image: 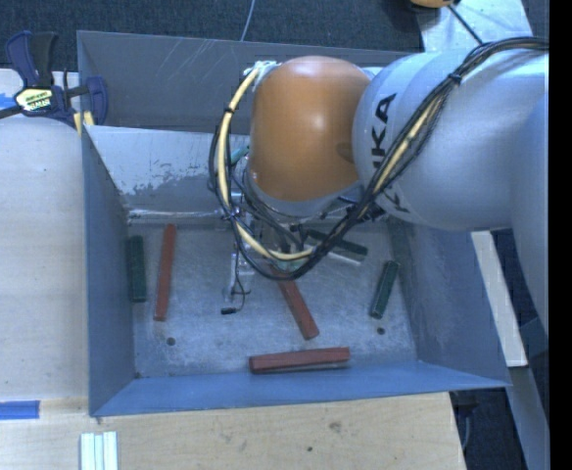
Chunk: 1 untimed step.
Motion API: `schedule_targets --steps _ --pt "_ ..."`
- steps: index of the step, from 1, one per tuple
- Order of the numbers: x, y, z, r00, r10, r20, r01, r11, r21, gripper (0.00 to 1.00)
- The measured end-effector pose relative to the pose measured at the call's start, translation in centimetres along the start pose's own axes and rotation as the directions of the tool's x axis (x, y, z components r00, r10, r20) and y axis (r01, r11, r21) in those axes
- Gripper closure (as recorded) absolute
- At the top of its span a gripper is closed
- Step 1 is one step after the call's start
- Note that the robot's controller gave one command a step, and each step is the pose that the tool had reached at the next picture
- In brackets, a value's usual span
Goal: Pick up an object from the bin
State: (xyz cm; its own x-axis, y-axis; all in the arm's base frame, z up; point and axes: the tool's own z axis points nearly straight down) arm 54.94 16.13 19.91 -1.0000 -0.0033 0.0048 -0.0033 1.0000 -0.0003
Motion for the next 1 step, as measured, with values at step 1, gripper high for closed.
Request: schedule_targets --steps 1 --pt "-0.25 -0.02 -0.40 1.000 0.003 0.009 -0.003 1.000 -0.002 0.00"
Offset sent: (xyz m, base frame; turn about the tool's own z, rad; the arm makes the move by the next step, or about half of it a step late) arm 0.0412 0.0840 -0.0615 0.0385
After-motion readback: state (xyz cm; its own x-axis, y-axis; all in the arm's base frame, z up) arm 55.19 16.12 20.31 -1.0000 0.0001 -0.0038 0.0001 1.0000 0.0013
